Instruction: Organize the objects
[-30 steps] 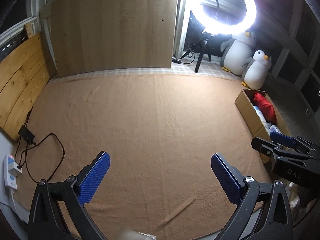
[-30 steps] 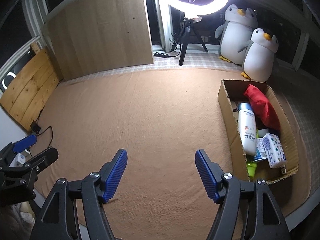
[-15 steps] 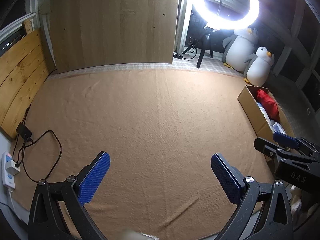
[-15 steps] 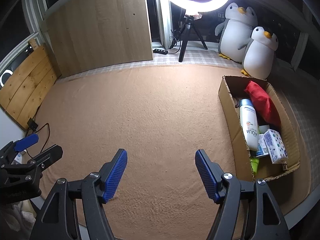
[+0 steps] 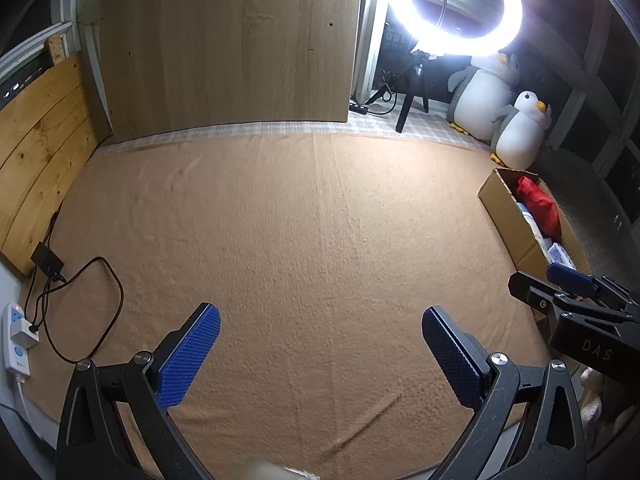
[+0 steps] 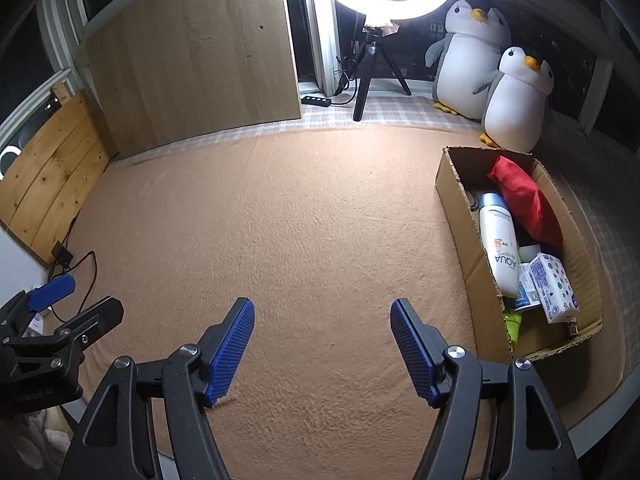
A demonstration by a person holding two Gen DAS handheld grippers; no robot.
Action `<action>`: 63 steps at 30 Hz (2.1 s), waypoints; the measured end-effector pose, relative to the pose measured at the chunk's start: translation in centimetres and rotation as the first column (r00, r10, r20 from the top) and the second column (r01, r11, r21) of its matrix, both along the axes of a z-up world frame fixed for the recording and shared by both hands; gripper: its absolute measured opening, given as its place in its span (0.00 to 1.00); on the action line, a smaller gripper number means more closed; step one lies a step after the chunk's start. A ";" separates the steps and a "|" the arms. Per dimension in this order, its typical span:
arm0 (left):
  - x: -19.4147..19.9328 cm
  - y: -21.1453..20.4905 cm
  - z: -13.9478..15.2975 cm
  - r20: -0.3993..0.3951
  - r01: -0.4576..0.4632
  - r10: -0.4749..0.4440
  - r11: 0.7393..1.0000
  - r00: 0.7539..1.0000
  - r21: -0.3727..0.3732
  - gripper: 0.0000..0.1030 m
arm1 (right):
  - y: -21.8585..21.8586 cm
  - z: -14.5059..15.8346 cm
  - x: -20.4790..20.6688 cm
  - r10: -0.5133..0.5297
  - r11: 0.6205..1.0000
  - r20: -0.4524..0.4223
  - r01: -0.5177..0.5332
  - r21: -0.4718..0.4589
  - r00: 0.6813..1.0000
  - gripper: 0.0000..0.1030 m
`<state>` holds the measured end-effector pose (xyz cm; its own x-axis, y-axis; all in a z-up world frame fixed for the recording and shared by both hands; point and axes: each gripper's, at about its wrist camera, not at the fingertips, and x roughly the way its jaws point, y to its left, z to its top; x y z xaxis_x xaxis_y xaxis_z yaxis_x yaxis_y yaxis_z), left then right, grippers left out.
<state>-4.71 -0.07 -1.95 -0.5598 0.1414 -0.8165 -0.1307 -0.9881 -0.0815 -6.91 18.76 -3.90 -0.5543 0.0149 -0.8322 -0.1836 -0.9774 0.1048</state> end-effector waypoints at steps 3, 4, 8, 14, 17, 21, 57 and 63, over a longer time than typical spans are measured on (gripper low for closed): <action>0.0 0.0 -0.1 0.001 -0.002 0.002 1.000 1.000 -0.001 1.00 | -0.1 -0.1 -0.1 0.002 1.000 0.002 -0.002 -0.002 1.000 0.65; -0.1 0.0 -0.1 0.001 -0.001 0.001 1.000 1.000 -0.001 1.00 | -0.1 -0.1 -0.1 0.002 1.000 0.003 -0.002 -0.003 1.000 0.65; -0.1 0.0 -0.1 0.003 -0.004 0.004 1.000 1.000 -0.001 1.00 | -0.1 -0.2 -0.2 0.002 1.000 0.006 -0.002 -0.005 1.000 0.65; 0.0 0.0 -0.2 0.007 -0.003 0.003 1.000 1.000 -0.001 1.00 | -0.1 -0.2 -0.1 -0.004 1.000 0.007 0.004 -0.004 1.000 0.65; 0.0 0.1 -0.3 0.007 -0.003 0.003 1.000 1.000 -0.003 1.00 | -0.1 -0.3 0.0 -0.007 1.000 0.009 0.007 -0.007 1.000 0.65; 0.1 0.2 -0.3 0.006 -0.006 0.006 1.000 1.000 -0.003 1.00 | 0.0 -0.3 0.0 -0.008 1.000 0.009 0.008 -0.007 1.000 0.65; 0.1 0.1 -0.5 0.015 -0.010 0.010 1.000 1.000 -0.003 1.00 | -0.1 -0.5 -0.3 -0.008 1.000 0.021 0.008 -0.011 1.000 0.66; 0.2 -0.3 -0.6 0.017 -0.008 0.008 1.000 1.000 -0.001 1.00 | 0.1 -0.6 -0.3 -0.010 1.000 0.023 0.011 -0.012 1.000 0.66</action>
<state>-4.52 -0.33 -2.57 -0.5472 0.1363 -0.8258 -0.1216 -0.9891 -0.0827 -7.24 18.85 -4.46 -0.5352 0.0102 -0.8446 -0.1962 -0.9741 0.1125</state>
